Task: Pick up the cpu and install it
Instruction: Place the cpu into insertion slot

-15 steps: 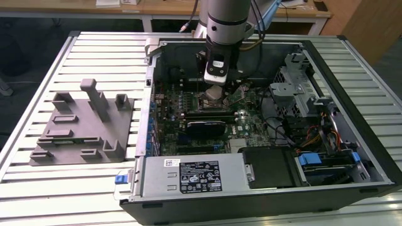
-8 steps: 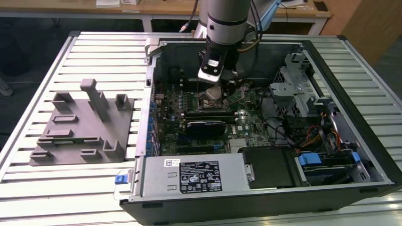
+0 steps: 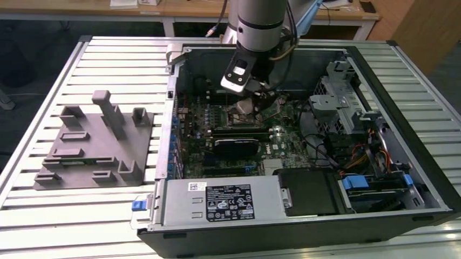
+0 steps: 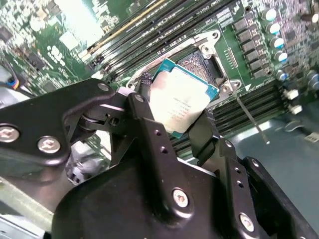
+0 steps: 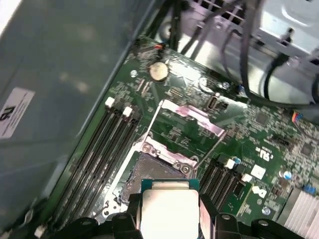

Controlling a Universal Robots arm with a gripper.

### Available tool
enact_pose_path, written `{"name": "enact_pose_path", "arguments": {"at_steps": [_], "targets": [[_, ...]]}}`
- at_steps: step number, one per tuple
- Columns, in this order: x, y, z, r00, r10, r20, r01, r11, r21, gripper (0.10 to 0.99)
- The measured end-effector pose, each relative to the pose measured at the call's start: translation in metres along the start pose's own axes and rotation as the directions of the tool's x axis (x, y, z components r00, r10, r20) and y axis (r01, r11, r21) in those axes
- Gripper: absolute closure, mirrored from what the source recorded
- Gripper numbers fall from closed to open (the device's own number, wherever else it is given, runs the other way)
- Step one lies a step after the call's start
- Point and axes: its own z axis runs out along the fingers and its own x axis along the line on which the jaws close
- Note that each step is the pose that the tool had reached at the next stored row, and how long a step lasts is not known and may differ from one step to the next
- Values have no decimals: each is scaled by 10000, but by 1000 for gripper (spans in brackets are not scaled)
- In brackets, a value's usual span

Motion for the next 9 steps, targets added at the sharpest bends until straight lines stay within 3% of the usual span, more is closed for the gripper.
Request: {"name": "enact_pose_path", "arguments": {"at_steps": [5, 9], "targets": [[0, 0, 3, 9959, 907, 42, -907, 9959, -16, 545], [0, 0, 6, 9865, 1637, 74, -1637, 9865, -32, 545]]}}
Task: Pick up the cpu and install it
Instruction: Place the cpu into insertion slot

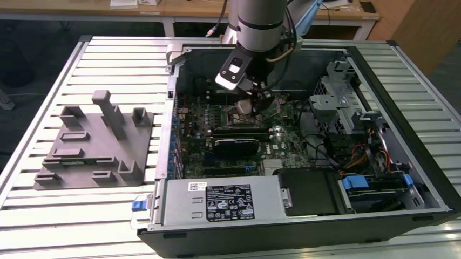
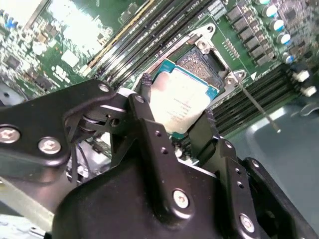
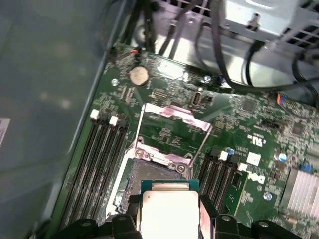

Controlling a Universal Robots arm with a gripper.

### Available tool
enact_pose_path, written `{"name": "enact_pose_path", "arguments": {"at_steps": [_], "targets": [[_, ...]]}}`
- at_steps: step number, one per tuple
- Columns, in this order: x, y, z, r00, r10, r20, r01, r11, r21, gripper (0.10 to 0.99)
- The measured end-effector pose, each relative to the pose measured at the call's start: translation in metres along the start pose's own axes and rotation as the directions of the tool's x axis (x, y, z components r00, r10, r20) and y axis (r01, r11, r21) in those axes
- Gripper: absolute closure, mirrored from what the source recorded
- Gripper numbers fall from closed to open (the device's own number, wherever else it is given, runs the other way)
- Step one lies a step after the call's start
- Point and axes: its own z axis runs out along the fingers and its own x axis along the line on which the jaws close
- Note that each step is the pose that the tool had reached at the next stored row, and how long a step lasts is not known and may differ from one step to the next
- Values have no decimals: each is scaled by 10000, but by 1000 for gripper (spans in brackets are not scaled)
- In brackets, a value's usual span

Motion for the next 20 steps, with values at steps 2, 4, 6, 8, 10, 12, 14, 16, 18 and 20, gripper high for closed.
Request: {"name": "enact_pose_path", "arguments": {"at_steps": [2, 4, 6, 8, 10, 12, 14, 16, 18, 20], "targets": [[0, 0, 1, 9994, 359, 17, -358, 9994, -6, 545], [0, 0, 3, 9974, 717, 32, -717, 9974, -13, 545], [0, 0, 5, 9941, 1085, 49, -1085, 9941, -21, 545], [0, 0, 9, 9895, 1441, 64, -1441, 9896, -29, 545], [0, -1, 15, 9837, 1796, 81, -1796, 9837, -37, 545], [0, -1, 23, 9762, 2165, 97, -2164, 9763, -46, 545], [-1, -1, 30, 9682, 2498, 111, -2497, 9683, -55, 545], [1, -1, 38, 9622, 2719, 121, -2719, 9623, -61, 545], [4, -1, 45, 9619, 2732, 123, -2731, 9620, -61, 545], [6, 0, 54, 9620, 2728, 120, -2728, 9621, -63, 545]]}}
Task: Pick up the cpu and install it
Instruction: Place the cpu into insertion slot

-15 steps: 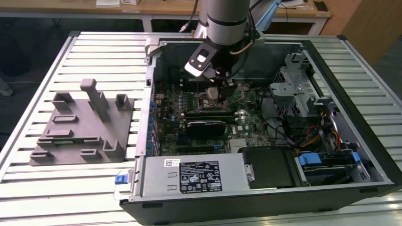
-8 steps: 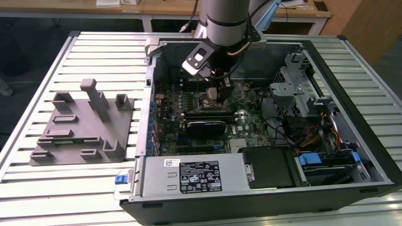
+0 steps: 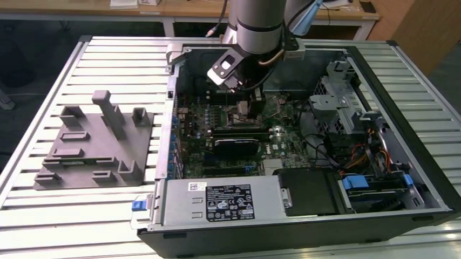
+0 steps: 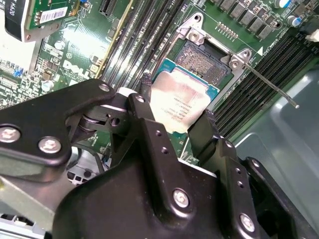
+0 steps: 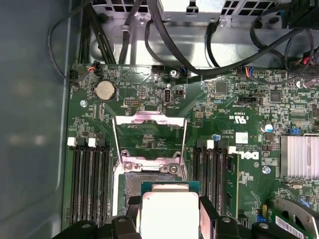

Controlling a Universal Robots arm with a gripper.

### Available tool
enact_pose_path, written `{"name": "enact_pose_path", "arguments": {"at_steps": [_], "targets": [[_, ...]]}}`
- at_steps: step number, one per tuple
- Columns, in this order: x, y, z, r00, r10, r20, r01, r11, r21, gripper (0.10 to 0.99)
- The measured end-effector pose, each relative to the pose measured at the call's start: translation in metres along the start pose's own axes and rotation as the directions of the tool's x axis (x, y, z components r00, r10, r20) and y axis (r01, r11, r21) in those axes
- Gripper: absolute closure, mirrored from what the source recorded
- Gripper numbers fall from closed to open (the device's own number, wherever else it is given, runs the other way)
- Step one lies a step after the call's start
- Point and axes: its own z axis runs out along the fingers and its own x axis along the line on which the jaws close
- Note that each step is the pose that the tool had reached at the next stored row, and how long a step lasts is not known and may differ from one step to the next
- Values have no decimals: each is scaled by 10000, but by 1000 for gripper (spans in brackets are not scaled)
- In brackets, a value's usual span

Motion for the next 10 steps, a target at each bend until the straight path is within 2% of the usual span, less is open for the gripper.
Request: {"name": "enact_pose_path", "arguments": {"at_steps": [4, 10], "targets": [[2, -1, 14, 10000, -22, 52, 22, 10000, 3, 545], [5, -1, 16, 10000, -22, 51, 22, 10000, 0, 545]]}}
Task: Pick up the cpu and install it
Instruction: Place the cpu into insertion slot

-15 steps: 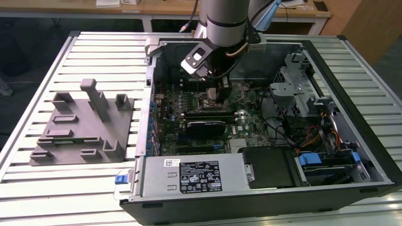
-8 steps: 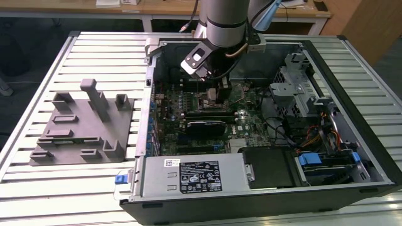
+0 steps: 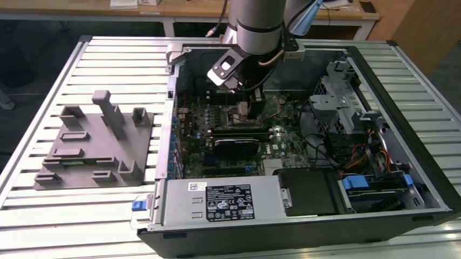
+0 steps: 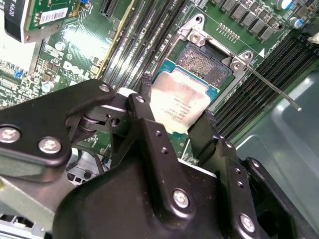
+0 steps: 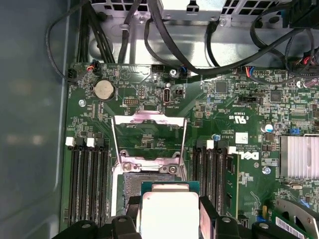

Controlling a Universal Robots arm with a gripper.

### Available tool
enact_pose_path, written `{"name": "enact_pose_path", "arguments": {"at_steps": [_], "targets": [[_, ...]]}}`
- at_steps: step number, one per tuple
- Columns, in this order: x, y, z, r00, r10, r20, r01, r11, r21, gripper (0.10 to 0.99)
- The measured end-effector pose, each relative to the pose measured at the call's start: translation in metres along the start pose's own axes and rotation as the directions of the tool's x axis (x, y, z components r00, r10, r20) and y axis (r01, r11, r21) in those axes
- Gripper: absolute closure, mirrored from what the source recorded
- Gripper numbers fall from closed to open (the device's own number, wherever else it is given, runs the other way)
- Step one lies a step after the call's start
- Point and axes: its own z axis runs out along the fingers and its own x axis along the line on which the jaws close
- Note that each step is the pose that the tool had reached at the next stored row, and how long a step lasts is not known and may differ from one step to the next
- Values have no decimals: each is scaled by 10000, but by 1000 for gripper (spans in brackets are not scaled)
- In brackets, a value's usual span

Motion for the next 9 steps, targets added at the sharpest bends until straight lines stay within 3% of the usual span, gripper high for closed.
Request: {"name": "enact_pose_path", "arguments": {"at_steps": [9], "targets": [[55, -3, 12, 10000, 0, 3, 0, 10000, 1, 545]]}}
